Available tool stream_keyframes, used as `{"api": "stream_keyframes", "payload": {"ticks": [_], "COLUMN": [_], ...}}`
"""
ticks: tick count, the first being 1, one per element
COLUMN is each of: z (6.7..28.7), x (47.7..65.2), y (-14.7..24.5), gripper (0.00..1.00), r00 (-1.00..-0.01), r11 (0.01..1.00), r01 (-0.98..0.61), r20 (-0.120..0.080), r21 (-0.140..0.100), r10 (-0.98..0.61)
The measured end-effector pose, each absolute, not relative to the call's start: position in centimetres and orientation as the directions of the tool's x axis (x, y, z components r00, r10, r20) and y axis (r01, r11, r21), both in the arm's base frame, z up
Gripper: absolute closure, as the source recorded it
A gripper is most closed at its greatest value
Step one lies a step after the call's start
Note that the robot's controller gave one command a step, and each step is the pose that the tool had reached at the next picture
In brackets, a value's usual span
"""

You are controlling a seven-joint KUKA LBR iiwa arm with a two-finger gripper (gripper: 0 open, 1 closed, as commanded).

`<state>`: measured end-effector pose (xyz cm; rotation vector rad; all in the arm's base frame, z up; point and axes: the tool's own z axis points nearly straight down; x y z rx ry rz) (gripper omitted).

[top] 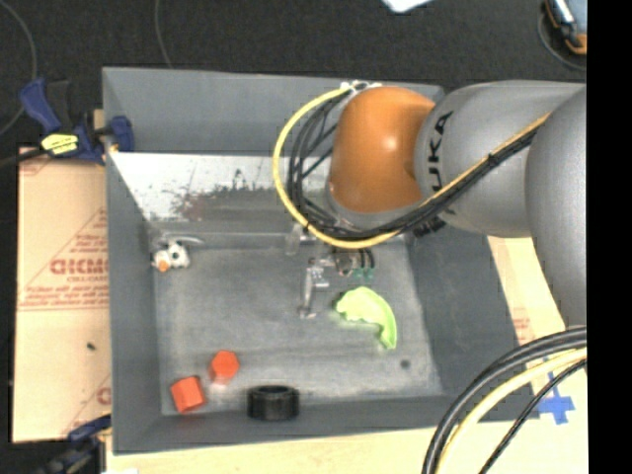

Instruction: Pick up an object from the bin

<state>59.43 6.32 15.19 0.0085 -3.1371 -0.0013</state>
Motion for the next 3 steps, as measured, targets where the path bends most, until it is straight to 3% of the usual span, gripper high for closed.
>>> {"api": "stream_keyframes", "payload": {"ticks": [1, 2, 3], "z": [15.5, 16.3, 10.1], "x": [59.5, 59.6, 58.4], "y": [6.3, 4.6, 0.2], "gripper": [0.00, 0.00, 0.00], "r00": [-1.000, -0.989, -0.995], "r11": [1.000, 0.989, 0.995], "r01": [-0.005, -0.151, -0.100], "r20": [0.001, -0.003, 0.002], "r21": [0.001, 0.001, 0.001], "r10": [-0.005, -0.151, -0.100]}}
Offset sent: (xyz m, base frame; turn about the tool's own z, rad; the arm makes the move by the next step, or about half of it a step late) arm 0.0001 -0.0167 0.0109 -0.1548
